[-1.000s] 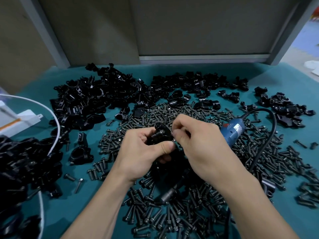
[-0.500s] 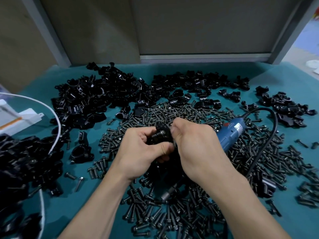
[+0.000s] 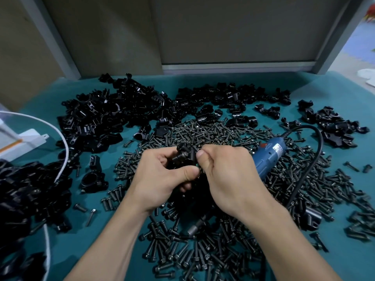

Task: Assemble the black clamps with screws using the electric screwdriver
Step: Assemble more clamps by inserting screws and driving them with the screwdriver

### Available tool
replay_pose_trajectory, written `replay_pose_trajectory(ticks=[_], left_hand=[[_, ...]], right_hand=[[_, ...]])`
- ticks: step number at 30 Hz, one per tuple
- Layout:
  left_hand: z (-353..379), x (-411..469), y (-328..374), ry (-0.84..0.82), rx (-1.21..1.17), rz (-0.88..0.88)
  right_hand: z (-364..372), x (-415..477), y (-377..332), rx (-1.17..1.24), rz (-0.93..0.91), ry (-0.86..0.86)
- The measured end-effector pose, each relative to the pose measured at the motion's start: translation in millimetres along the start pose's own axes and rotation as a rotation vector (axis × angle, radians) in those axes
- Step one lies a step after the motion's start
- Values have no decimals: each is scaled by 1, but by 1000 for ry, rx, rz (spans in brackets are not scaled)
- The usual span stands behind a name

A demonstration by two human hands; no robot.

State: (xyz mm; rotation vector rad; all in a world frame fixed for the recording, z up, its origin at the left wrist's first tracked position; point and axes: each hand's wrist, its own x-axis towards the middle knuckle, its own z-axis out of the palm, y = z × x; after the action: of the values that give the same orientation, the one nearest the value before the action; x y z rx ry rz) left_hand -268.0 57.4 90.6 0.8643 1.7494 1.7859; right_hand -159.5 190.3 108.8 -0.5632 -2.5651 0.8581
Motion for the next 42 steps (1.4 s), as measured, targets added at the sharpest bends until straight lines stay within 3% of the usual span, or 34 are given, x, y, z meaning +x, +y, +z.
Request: replay_pose_trajectory(ticks=[4, 9, 16, 22, 27, 31, 42], left_hand=[[2, 2, -3, 48, 143, 127], [5, 0, 0, 38, 54, 24], [5, -1, 1, 102, -10, 0], [1, -1, -4, 172, 326, 155], [8, -3, 1, -34, -68, -19], [5, 0, 1, -59, -95, -5], [-3, -3, -2, 83, 493, 163]], right_hand=[[-4, 4, 3, 60, 54, -51], [-21, 0, 6, 102, -65, -91], [-3, 2, 2, 52, -51, -14], [1, 7, 8, 100, -1, -17], [-6, 6, 15, 144, -85, 63], [-8, 5, 14, 148, -118, 70], [-8, 6, 9, 194, -108, -67]])
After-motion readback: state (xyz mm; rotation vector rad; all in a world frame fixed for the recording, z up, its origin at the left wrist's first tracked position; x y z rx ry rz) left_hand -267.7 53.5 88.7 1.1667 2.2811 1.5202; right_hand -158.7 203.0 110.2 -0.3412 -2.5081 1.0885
